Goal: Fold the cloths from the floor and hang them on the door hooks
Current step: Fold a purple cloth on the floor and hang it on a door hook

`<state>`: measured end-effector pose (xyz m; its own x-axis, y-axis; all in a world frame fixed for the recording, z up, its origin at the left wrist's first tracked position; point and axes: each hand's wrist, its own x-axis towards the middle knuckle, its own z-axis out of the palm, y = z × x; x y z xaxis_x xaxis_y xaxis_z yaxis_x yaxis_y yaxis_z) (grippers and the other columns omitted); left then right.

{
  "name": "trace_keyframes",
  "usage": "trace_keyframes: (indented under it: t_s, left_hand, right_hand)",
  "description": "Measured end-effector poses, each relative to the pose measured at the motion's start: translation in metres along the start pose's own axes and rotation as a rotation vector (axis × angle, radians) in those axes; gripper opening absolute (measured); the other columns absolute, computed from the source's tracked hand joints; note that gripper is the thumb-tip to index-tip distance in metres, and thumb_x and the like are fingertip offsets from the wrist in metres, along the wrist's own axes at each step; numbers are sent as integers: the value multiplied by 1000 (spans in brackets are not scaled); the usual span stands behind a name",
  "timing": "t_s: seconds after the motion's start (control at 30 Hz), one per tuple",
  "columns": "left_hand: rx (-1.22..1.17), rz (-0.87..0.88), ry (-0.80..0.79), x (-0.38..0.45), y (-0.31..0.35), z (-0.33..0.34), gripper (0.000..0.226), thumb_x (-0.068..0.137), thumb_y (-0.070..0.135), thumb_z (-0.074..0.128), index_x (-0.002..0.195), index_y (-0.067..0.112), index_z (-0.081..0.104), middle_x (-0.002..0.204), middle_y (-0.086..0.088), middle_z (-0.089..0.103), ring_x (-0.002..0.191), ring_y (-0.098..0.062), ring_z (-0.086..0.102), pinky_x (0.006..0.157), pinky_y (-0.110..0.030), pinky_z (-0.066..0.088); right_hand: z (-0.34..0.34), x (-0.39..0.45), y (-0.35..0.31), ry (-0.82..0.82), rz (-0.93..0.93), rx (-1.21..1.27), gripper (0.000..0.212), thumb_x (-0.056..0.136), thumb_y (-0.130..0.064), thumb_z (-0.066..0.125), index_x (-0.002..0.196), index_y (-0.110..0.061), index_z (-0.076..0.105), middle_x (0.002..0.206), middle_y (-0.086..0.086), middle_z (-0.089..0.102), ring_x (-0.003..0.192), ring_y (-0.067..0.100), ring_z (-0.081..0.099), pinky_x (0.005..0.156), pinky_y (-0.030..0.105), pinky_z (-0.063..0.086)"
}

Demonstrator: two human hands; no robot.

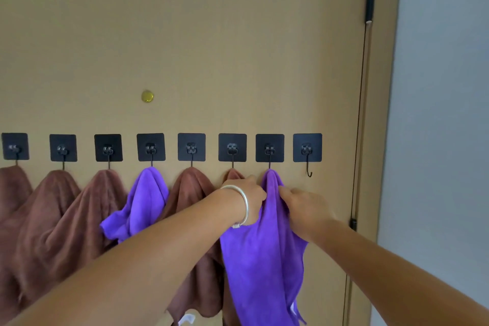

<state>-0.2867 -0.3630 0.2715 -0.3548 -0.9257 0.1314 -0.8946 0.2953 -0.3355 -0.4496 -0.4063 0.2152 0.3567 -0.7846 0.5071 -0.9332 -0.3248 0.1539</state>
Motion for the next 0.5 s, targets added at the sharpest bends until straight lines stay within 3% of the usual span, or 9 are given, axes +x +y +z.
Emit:
trace_keyframes:
  t_s: [0.07, 0.2, 0.33, 0.4, 0.5]
  left_hand:
    - [-21, 60, -25, -2, -2, -3, 27, 94, 33, 48, 112, 17, 60, 125, -11, 44, 85, -25, 49, 74, -33, 40]
    - [9, 65, -63, 2, 2, 10, 63, 86, 70, 42, 133, 28, 51, 129, -11, 44, 116, -32, 45, 85, -39, 38]
    - [215, 23, -49, 1, 8, 31, 71, 86, 65, 46, 145, 27, 34, 137, -9, 39, 120, -31, 37, 87, -41, 39]
    - [196, 18, 24, -1, 7, 29, 58, 91, 57, 45, 139, 25, 43, 134, -8, 44, 120, -30, 41, 86, -40, 39]
    - [146, 17, 288, -4, 1, 17, 33, 97, 40, 39, 111, 23, 63, 117, -5, 58, 108, -28, 53, 82, -38, 39]
  right_hand:
    - [4, -3, 3, 56, -8, 21, 42, 90, -23, 43, 132, -25, 45, 118, -1, 54, 98, 24, 56, 74, 33, 48]
    - [11, -16, 13, 202, -67, 35, 34, 89, -37, 56, 119, -24, 64, 111, 2, 57, 87, 25, 57, 68, 27, 39]
    - [25, -27, 19, 125, -84, 38, 44, 92, -40, 49, 135, -29, 51, 124, -2, 52, 109, 21, 50, 86, 32, 43]
    - [26, -33, 18, 126, -66, 27, 46, 93, -41, 47, 137, -30, 48, 129, -3, 50, 114, 20, 48, 89, 31, 43]
    - [21, -42, 15, 104, -13, 7, 45, 93, -38, 44, 137, -29, 47, 131, -2, 49, 114, 21, 49, 88, 33, 45]
